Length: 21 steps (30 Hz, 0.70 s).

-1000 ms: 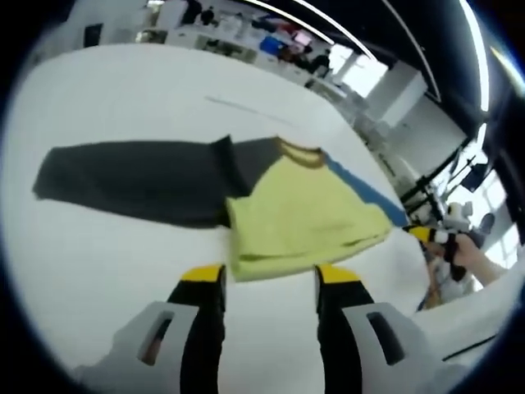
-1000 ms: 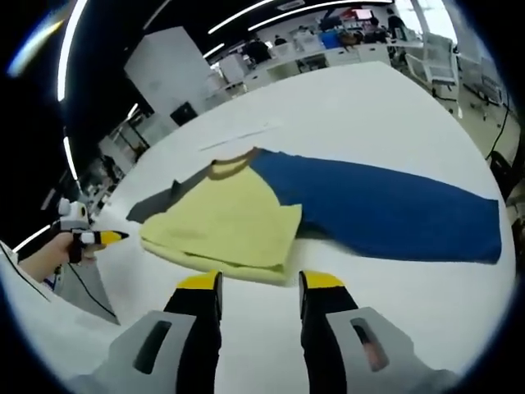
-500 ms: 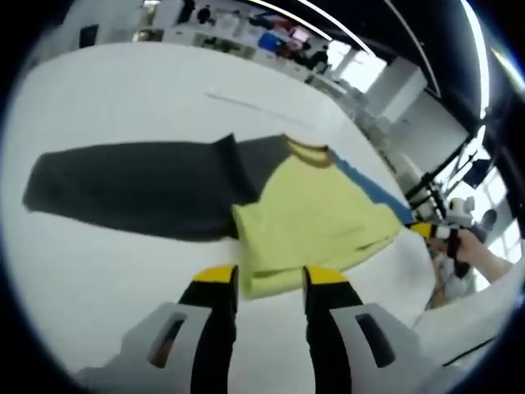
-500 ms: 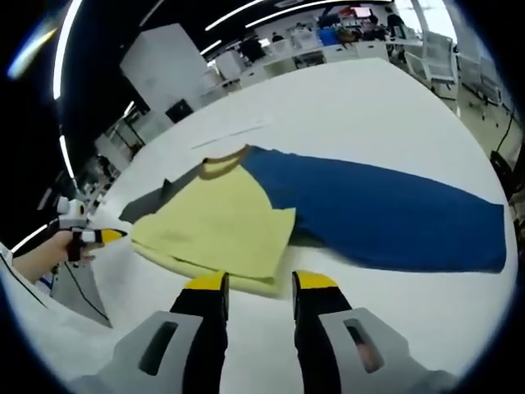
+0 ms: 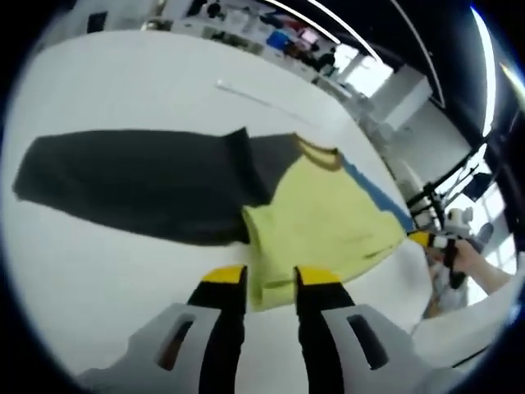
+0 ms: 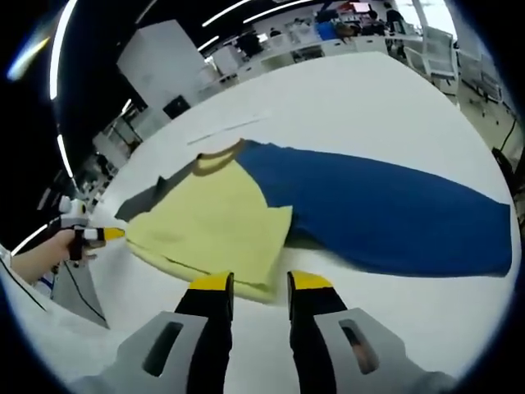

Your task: Fold the garment on the visible template until the final outline fits inside the template.

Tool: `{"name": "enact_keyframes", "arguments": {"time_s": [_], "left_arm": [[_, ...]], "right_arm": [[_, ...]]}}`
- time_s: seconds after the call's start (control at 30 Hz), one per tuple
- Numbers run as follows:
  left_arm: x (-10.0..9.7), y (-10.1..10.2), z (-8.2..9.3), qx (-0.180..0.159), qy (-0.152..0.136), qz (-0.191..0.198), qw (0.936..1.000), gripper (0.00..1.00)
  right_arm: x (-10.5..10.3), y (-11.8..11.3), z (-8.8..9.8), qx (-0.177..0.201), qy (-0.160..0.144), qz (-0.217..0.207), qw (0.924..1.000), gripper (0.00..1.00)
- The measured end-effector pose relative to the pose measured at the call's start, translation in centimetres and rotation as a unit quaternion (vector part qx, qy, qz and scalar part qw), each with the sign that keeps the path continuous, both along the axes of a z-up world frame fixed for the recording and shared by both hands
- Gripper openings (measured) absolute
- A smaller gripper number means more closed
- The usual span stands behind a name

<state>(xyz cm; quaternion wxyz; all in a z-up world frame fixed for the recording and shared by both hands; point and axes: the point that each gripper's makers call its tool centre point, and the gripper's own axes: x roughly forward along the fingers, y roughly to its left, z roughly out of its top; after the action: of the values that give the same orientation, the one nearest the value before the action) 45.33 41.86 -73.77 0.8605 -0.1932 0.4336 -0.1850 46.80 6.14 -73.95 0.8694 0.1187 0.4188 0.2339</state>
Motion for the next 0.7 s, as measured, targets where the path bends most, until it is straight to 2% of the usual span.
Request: {"name": "enact_keyframes", "arguments": {"time_s": [0.33, 0.53, 0.7], "left_arm": [[-0.11, 0.06, -0.54, 0.007, 0.011, -0.001, 0.9999, 0.05], [-0.13, 0.16, -0.66, 0.007, 0.016, 0.004, 0.9998, 0.01], [-0.04, 0.13, -0.54, 0.009, 0.017, 0.011, 0.9998, 0.0]], "right_arm": [[0.51, 0.64, -0.38, -0.002, -0.005, 0.008, 0.9999, 0.13], [0.47, 0.46, -0.44, -0.007, -0.008, 0.01, 0.9999, 0.05], [0.51, 0.29, -0.18, -0.007, -0.014, 0.007, 0.9999, 0.04]]}}
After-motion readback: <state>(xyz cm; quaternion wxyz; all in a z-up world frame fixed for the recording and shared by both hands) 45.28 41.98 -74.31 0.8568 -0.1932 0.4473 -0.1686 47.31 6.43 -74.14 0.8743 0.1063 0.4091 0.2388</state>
